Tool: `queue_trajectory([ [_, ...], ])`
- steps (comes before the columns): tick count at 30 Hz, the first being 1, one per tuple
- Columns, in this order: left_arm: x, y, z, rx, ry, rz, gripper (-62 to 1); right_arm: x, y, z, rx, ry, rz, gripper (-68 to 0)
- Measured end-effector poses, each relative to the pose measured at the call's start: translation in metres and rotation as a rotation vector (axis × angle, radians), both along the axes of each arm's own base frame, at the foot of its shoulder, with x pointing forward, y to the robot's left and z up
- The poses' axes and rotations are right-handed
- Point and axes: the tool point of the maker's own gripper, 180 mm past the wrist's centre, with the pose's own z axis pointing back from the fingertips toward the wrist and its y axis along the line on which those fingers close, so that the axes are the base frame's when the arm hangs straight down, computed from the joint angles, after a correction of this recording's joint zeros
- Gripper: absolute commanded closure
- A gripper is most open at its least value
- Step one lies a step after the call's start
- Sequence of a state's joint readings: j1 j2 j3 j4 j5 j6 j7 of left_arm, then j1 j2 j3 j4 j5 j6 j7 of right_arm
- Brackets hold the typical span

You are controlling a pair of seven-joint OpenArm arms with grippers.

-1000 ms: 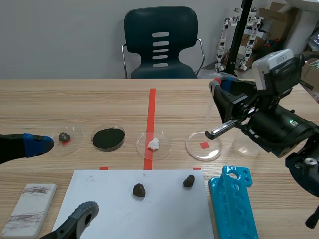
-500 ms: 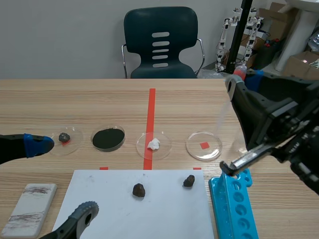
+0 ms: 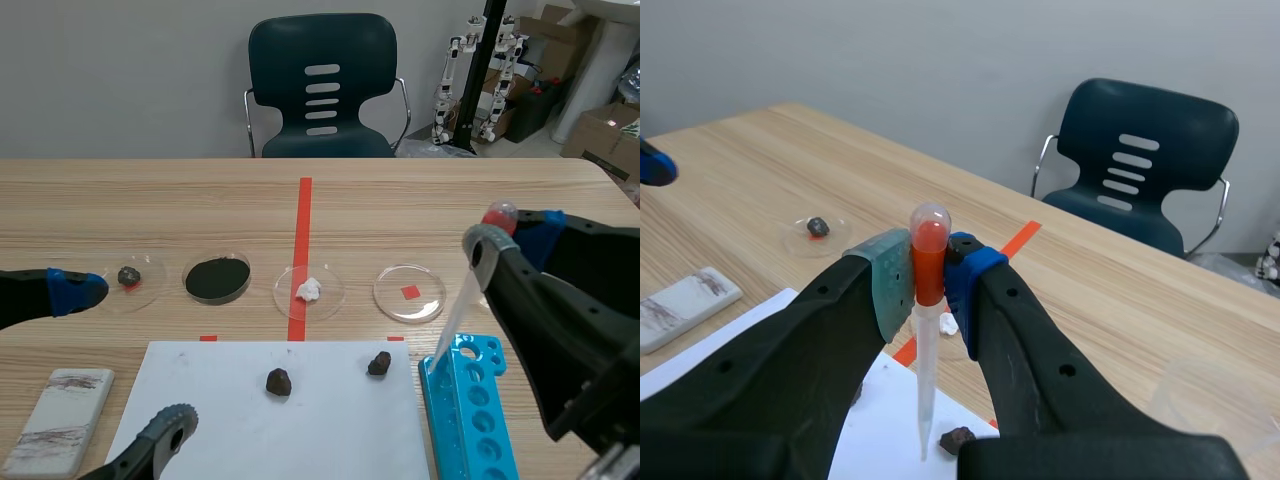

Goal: Draw acid from the petri dish

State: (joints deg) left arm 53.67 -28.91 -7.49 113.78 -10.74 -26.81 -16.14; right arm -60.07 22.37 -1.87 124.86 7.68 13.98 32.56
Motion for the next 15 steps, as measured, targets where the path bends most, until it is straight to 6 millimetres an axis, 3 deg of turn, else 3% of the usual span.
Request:
queue_trajectory([
  [7,0.000,0.000,0.000,0.000,0.000,0.000,-62.3,-0.014,0.003,0.001,0.013,0.000,0.022,-9.0],
  [15,0.000,0.000,0.000,0.000,0.000,0.000,-62.3,-0.016,0.003,0.002,0.020,0.000,0.023,-9.0],
])
